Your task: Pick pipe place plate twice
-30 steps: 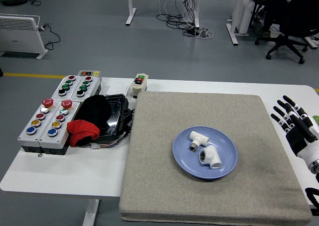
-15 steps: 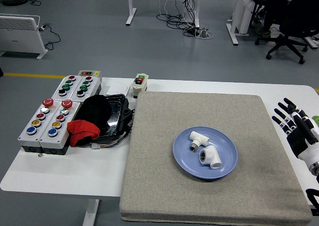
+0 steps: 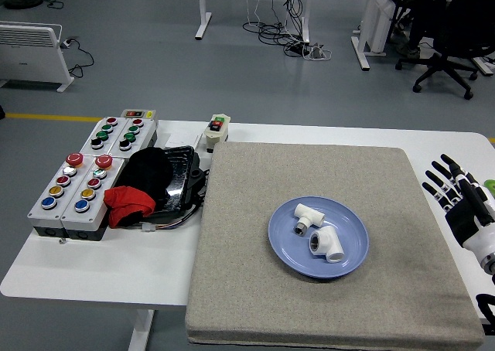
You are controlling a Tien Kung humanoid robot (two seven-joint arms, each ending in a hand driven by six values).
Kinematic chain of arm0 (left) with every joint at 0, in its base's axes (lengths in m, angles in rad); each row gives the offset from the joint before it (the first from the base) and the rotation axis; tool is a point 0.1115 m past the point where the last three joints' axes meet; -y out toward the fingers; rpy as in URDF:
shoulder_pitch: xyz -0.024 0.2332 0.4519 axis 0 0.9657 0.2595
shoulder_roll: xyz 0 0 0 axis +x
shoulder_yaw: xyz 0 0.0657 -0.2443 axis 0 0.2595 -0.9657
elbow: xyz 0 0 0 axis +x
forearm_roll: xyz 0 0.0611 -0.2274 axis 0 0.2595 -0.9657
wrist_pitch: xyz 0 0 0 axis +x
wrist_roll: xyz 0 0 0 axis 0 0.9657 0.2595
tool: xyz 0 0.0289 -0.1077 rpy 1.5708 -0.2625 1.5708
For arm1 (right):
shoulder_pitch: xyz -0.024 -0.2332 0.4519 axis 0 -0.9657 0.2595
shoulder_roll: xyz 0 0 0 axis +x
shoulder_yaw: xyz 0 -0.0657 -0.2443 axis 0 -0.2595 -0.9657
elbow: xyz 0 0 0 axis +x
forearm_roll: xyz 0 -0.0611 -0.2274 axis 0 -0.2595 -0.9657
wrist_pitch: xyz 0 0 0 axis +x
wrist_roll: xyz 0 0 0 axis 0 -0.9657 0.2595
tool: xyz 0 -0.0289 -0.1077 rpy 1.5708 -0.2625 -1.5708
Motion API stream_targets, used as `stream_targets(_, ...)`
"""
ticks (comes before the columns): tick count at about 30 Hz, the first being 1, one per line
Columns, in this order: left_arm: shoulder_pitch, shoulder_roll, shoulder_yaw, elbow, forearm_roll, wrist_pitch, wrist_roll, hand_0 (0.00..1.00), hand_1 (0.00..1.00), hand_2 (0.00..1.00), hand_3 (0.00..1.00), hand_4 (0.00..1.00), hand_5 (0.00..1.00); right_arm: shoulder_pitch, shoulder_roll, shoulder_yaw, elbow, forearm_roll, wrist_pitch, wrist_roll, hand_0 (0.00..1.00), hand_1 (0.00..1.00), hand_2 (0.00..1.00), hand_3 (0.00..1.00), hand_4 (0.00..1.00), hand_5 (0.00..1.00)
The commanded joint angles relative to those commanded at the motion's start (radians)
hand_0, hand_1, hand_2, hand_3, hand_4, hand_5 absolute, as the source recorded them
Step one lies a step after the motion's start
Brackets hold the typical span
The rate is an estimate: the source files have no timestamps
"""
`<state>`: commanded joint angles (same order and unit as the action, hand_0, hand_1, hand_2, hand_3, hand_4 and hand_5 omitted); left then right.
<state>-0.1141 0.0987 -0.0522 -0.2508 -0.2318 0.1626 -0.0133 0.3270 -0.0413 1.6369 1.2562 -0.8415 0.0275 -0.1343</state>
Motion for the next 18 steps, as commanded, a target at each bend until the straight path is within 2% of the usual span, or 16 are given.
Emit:
stream_targets(3,0.000,0.000,0.000,0.000,0.000,0.000,0.000,0.627,0.594,0.611,0.617,0.306,0.998,0.000,0.000,0.001,0.000,0.000,0.001,-0.002,0.885,0.812,0.803,0.759,0.518,0.701)
stream_targets(4,0.000,0.000,0.000,0.000,0.000,0.000,0.000,0.627,0.594,0.612,0.617,0.306,0.998,0.000,0.001,0.001,0.000,0.001,0.000,-0.005,0.886,0.811,0.802,0.753,0.524,0.842)
stream_targets(9,0.000,-0.001,-0.001,0.000,-0.001,0.000,0.000,0.627,0.594,0.612,0.617,0.306,0.998,0.001,0.001,0.003,0.002,0.005,-0.012,-0.023,0.886,0.811,0.802,0.753,0.524,0.842)
stream_targets(10,0.000,-0.001,-0.001,0.000,-0.001,0.000,0.000,0.627,0.594,0.612,0.617,0.306,0.998,0.001,0.001,0.003,0.002,0.005,-0.012,-0.024,0.883,0.808,0.801,0.754,0.514,0.998)
stream_targets(18,-0.002,-0.001,-0.002,0.000,0.000,0.000,0.001,0.627,0.594,0.611,0.617,0.306,0.998,0.002,0.001,0.004,0.005,0.014,-0.017,-0.027,0.884,0.807,0.800,0.751,0.511,0.998)
